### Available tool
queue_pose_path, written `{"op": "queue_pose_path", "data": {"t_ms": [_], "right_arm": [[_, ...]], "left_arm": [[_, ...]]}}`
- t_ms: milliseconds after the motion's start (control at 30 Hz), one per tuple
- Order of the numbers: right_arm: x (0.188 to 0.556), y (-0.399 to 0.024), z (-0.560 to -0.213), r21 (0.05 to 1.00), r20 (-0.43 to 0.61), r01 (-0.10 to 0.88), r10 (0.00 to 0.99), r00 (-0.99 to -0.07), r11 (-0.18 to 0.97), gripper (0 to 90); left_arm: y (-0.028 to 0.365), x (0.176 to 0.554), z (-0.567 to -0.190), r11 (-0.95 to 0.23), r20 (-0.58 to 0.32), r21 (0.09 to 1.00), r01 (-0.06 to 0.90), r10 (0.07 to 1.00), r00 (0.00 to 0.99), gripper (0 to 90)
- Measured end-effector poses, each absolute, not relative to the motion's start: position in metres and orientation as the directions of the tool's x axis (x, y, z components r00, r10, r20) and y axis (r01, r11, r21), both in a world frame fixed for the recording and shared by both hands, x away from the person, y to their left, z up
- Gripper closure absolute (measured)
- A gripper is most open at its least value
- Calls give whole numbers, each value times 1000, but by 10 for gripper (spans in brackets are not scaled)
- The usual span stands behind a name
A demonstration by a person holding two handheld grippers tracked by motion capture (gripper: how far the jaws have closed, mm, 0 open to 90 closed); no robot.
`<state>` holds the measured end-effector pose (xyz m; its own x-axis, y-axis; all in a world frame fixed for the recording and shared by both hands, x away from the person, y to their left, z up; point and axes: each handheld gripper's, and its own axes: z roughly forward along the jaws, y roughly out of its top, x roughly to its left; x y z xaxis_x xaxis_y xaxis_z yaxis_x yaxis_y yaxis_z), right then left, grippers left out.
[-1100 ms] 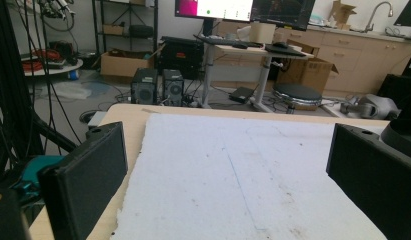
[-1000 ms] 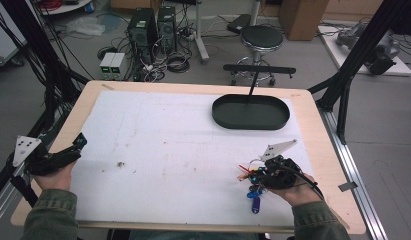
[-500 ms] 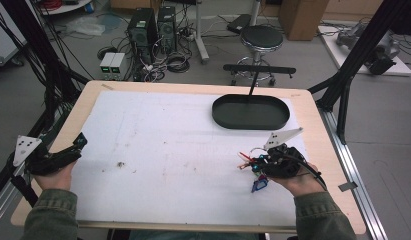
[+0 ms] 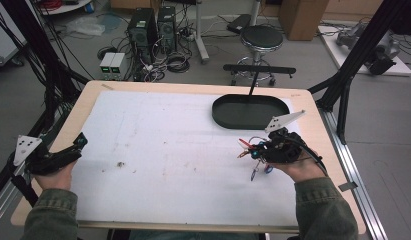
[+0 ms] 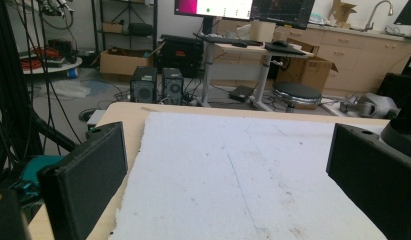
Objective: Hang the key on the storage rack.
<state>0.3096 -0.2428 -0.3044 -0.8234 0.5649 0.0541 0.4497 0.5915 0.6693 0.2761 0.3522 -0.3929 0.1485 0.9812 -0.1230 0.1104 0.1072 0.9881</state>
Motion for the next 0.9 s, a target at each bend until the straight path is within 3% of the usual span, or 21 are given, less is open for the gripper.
{"op": "queue_pose_path", "data": {"t_ms": [900], "right_arm": [[363, -238, -260, 661, 49, 464, 584, -810, 589, 815]], "left_arm": [[352, 278, -394, 105, -123, 988, 116, 980, 157, 33]]}}
